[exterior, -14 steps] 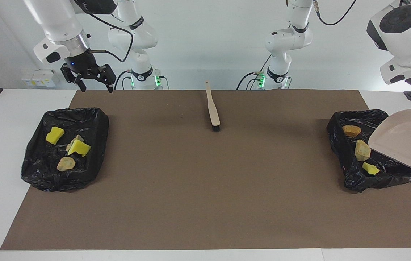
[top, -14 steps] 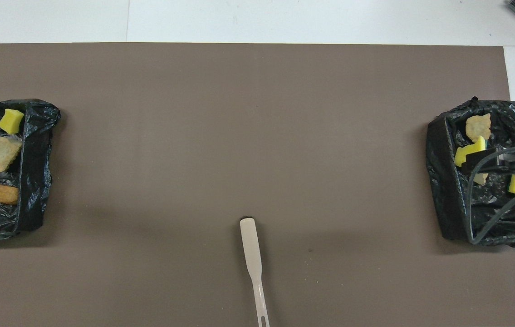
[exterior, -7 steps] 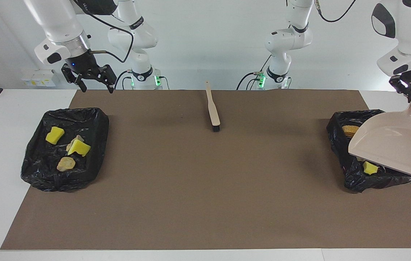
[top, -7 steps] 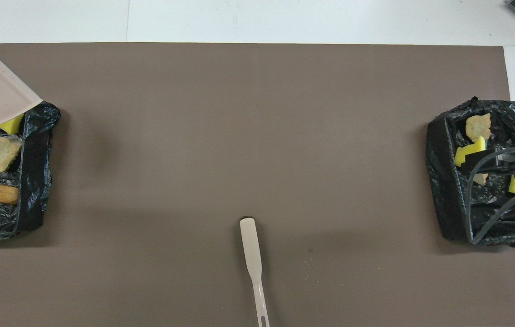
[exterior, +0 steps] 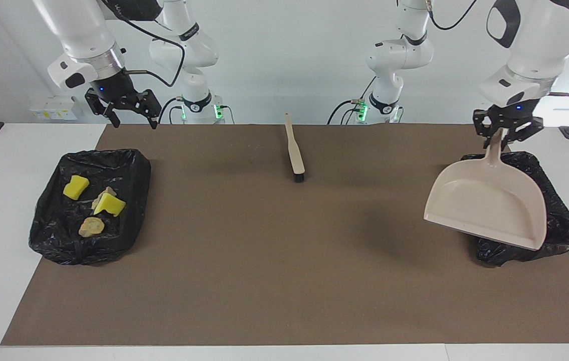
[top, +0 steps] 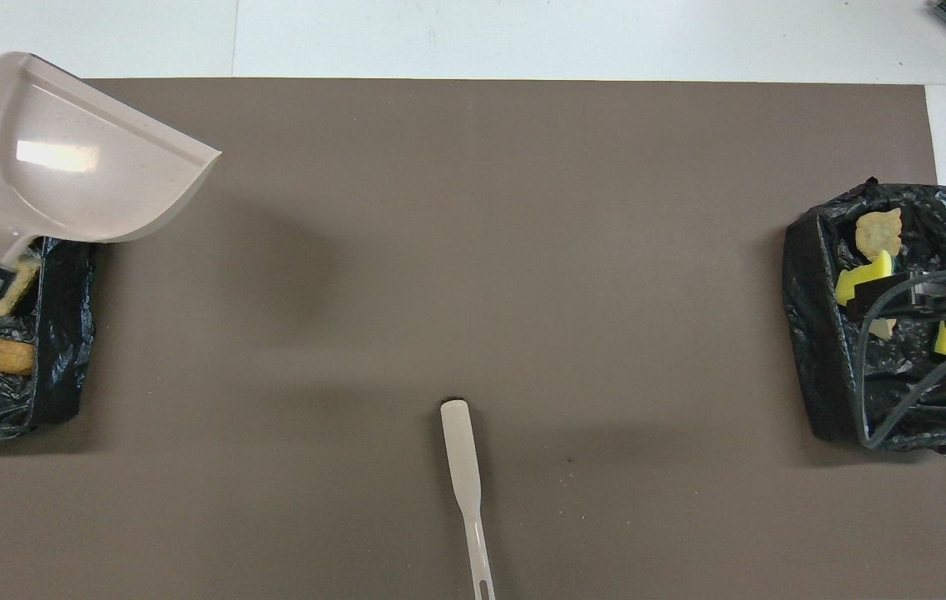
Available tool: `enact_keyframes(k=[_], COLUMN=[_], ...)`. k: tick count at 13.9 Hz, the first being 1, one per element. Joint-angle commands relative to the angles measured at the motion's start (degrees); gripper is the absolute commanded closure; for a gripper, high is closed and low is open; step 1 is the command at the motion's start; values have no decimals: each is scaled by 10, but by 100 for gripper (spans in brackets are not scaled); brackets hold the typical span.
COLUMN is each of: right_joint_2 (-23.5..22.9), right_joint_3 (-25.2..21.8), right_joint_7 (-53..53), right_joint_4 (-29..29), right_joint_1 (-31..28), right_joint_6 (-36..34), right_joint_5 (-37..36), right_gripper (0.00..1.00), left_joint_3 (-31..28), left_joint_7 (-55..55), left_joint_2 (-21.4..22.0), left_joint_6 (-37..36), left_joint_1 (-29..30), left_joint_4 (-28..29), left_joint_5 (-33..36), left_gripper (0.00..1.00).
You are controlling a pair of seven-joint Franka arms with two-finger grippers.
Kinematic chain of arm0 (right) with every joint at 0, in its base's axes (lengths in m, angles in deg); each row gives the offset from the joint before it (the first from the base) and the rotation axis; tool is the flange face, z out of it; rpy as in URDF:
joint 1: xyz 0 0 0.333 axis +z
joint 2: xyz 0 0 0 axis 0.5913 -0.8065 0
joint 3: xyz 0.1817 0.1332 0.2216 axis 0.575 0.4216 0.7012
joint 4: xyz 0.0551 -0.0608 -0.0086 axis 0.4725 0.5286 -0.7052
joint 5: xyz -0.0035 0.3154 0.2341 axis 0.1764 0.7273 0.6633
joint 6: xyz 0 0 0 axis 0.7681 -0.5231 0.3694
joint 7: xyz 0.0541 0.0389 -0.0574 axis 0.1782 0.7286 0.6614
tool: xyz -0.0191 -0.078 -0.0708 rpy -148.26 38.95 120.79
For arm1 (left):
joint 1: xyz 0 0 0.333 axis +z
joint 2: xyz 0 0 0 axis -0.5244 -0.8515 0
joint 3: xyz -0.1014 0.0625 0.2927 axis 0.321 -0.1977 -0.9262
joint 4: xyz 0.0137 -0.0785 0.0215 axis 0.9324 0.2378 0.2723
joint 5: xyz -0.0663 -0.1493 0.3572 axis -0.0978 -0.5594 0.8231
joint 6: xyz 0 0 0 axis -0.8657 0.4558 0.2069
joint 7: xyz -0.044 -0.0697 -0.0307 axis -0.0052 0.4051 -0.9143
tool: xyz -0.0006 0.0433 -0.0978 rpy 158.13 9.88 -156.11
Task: Sweep and dump trash in bin
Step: 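Carry the empty dustpan with the left gripper to the table center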
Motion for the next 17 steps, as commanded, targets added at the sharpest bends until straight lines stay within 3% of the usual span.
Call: enact_keyframes(k=[1, 4, 9, 13, 17], right_joint_2=[10, 10, 10, 10, 10], right_joint_3=[3, 3, 3, 3, 3], right_joint_7=[-5, -6, -5, -5, -5], right_joint_4=[11, 11, 11, 11, 11], right_joint_1=[-7, -7, -7, -7, -7], right_joint_6=[4, 4, 4, 4, 4], right_joint_5=[10, 10, 10, 10, 10], right_gripper=[0, 0, 0, 0, 0], left_joint_3=[-8, -8, -9, -9, -9], left_joint_7=[-103, -168, -367, -456, -453], left_joint_2=[7, -16, -136, -177, -210], left_joint_6=[15, 62, 177, 246, 290], left_joint_1=[-81, -146, -259, -304, -318], left_joint_4=[42, 67, 47, 35, 35], left_joint_5=[-22, -43, -46, -111, -115], left_gripper=[100, 100, 100, 100, 100])
